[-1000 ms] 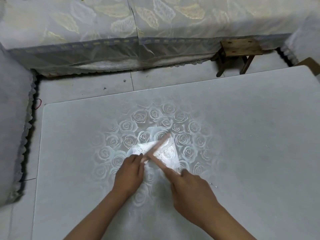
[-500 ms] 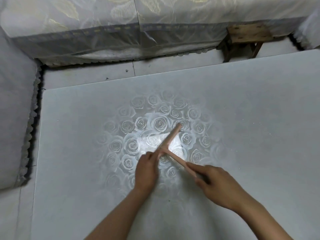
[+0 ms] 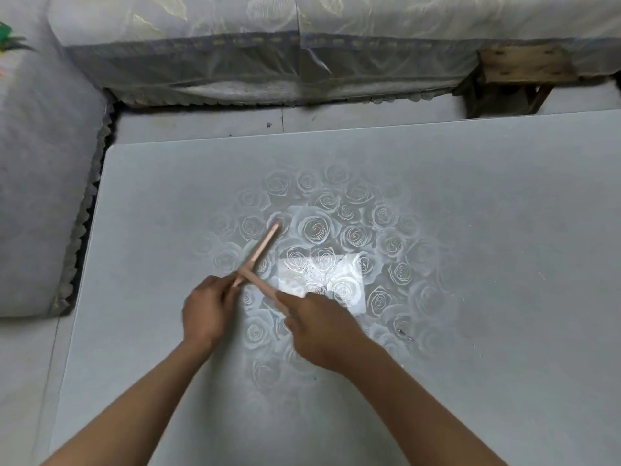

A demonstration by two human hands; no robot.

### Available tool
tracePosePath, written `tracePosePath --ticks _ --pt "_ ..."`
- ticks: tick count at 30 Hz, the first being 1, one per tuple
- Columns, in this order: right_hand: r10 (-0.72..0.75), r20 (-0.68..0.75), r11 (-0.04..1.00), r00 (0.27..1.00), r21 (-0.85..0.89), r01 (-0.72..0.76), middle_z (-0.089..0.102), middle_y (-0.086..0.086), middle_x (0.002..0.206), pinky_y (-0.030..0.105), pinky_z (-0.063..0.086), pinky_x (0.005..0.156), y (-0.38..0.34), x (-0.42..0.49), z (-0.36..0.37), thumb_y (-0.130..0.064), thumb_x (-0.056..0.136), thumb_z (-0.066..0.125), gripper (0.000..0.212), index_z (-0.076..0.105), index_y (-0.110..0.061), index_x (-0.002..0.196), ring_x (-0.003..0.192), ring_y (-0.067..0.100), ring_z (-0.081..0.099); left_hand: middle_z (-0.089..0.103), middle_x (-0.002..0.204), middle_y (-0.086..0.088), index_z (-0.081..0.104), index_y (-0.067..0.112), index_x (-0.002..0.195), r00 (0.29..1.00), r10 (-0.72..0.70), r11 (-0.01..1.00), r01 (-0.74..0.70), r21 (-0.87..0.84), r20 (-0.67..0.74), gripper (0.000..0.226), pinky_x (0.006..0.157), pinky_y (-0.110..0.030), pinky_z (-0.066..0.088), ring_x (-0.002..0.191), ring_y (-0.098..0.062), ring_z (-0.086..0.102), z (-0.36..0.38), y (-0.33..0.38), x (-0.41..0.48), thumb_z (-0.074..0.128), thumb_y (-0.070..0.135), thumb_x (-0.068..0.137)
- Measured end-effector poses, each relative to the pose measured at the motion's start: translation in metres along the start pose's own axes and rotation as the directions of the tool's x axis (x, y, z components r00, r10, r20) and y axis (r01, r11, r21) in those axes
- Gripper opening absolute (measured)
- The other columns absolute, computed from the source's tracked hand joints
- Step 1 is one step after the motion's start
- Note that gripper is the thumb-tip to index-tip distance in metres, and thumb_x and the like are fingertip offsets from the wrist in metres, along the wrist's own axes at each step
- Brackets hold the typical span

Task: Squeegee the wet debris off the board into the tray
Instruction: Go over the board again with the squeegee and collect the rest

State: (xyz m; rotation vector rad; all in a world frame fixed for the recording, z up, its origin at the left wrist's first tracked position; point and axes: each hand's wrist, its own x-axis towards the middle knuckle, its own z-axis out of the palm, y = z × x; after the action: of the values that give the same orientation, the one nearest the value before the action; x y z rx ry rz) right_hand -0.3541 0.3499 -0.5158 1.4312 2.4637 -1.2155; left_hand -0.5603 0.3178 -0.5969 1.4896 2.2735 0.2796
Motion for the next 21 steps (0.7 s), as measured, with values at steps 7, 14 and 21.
tracePosePath --ticks 7,14,21 --pt "0.216 0.029 0.974 0.976 0.064 -0.217 0.060 -0.007 0.092 0.030 0.046 0.081 0.096 -0.102 -0.051 -0.035 0.098 0.040 0.045 0.034 -0.053 0.138 0.089 0.012 0.056 0.056 0.094 -0.003 0.061 0.030 0.127 0.989 0.125 0.985 -0.114 -0.131 0.078 0.033 0.072 -0.033 0.040 0.091 -0.021 0.050 0.075 0.110 -0.046 0.047 0.036 0.098" --pt "0.044 -0.122 0.999 0.992 0.029 -0.040 0.056 0.001 0.081 0.037 0.045 0.072 0.053 -0.041 -0.072 -0.031 0.099 0.040 0.027 0.051 -0.033 0.123 0.079 0.022 0.053 0.058 0.081 -0.006 0.068 0.036 0.114 0.977 0.215 0.967 -0.213 -0.140 0.003 0.032 0.066 -0.034 0.041 0.079 -0.025 0.056 0.014 0.091 0.020 0.045 0.045 0.094" --pt "0.073 -0.078 0.994 0.994 0.091 -0.066 0.058 0.011 0.102 0.032 0.039 0.071 0.033 0.056 -0.038 -0.021 0.098 0.040 0.036 0.044 -0.024 0.133 0.092 0.032 0.057 0.061 0.094 -0.007 0.067 0.027 0.120 0.994 0.106 0.994 -0.106 0.009 -0.034 0.030 0.073 -0.034 0.043 0.089 -0.029 0.057 0.012 0.044 0.099 0.050 0.034 0.097"
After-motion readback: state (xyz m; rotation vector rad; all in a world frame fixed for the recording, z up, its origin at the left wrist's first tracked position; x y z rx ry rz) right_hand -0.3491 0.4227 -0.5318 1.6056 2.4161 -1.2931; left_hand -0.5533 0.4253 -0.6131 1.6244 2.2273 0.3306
